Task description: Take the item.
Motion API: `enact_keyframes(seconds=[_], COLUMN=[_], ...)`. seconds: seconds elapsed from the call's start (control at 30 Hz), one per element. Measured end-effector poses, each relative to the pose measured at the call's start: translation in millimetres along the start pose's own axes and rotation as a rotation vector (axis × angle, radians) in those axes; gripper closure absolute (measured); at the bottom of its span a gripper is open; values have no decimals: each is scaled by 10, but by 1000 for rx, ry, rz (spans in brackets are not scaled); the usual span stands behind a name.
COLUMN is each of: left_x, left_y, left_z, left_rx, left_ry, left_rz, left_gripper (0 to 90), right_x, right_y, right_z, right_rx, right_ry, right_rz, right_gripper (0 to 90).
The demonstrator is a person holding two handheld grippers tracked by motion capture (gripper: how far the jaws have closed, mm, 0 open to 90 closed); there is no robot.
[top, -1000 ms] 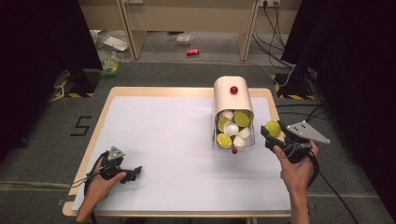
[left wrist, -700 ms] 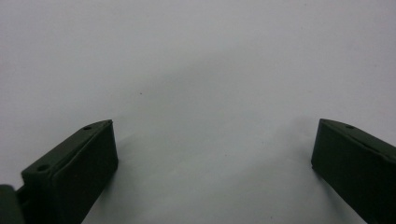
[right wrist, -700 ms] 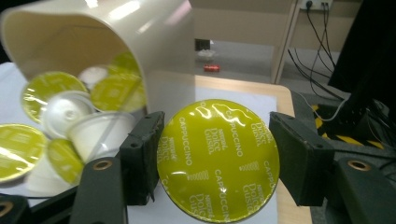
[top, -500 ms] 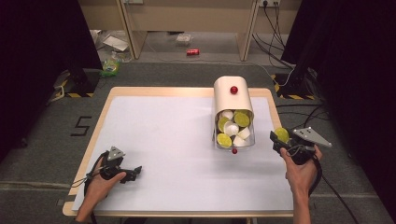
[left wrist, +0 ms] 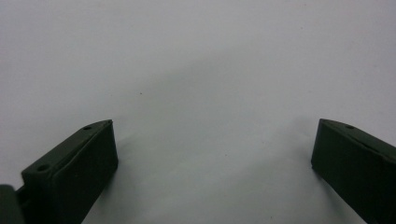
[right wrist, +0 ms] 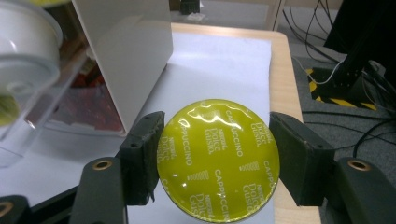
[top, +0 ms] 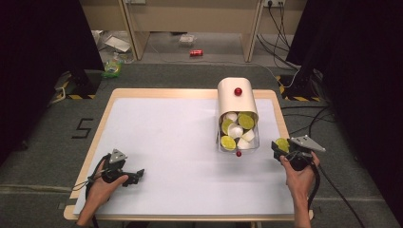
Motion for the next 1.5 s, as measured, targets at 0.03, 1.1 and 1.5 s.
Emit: enact_keyframes(seconds=[0.03,1.1,1.5], left_x=[0,1,1], left_y=[0,0,0], left_z=[0,0,0], left_rx=[0,0,0], left_ry=[0,0,0], left_rz=[0,-1,-1], left_gripper=[0,0,0], right_x=[-1,-154,-186], right_y=[-13,-319,-336], right_z=[-12,-325,-342], right_rx=[-5,-135,-144], right_ry=[-2,37,48], right_rz=[0,45,43], right_gripper=[386,385,383])
Point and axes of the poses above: each handheld gripper's, and its own axes: z roughly backward along the jaws, y roughly out of its top, x roughly to its right, the point moved 4 cm from there along -z, roughly forward along the jaws, and after that the axes turned 1 degree about z, right-handed, at the moved point
